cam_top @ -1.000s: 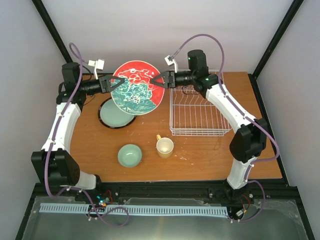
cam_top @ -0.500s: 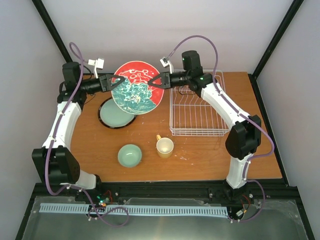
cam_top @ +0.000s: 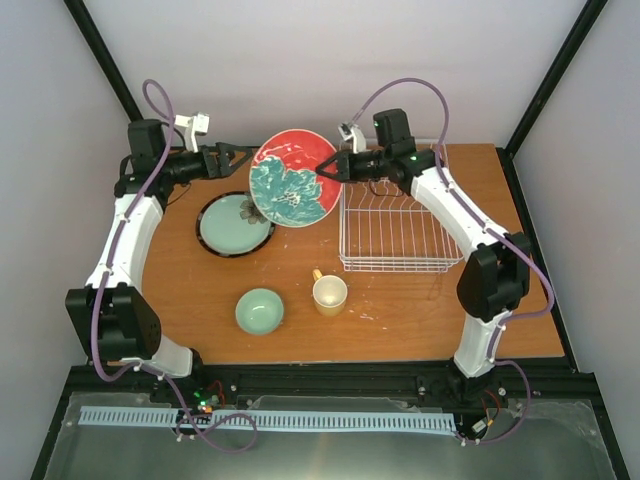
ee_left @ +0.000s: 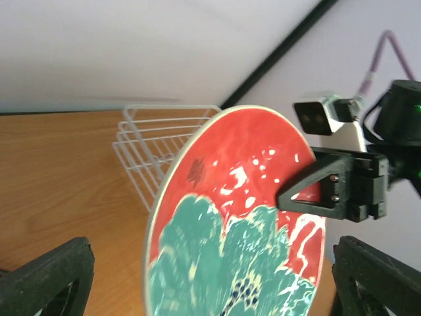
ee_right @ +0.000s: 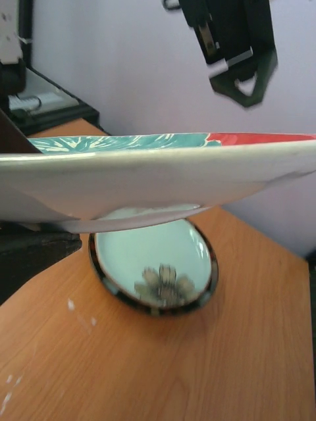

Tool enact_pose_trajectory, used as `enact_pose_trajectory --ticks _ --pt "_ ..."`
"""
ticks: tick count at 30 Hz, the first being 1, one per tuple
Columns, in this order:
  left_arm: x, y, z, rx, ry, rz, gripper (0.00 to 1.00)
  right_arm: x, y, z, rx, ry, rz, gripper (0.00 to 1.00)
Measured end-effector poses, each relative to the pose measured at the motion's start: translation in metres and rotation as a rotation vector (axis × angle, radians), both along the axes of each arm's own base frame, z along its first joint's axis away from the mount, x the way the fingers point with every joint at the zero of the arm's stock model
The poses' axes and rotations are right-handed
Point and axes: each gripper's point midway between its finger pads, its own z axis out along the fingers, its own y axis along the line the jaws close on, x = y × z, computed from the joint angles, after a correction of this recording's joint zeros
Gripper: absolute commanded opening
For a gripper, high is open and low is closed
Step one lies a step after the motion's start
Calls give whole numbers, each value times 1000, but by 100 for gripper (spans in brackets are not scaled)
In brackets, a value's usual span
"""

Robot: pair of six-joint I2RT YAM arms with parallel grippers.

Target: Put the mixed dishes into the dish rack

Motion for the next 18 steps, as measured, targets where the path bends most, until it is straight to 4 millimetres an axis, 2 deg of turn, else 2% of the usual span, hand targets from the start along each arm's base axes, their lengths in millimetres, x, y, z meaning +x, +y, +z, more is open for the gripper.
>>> enact_pose_trajectory --ticks 4,9,15,18 --pt "14 14 -4 73 -11 110 100 18 -31 -5 -66 -4 -127 3" --pt "27 33 -16 160 -2 234 100 35 -82 8 -172 -81 -312 3" --pt "32 49 -30 250 15 314 100 44 -152 32 -406 -209 -537 3" --pt "34 54 -35 283 15 336 100 42 -195 40 -553 -256 -661 3"
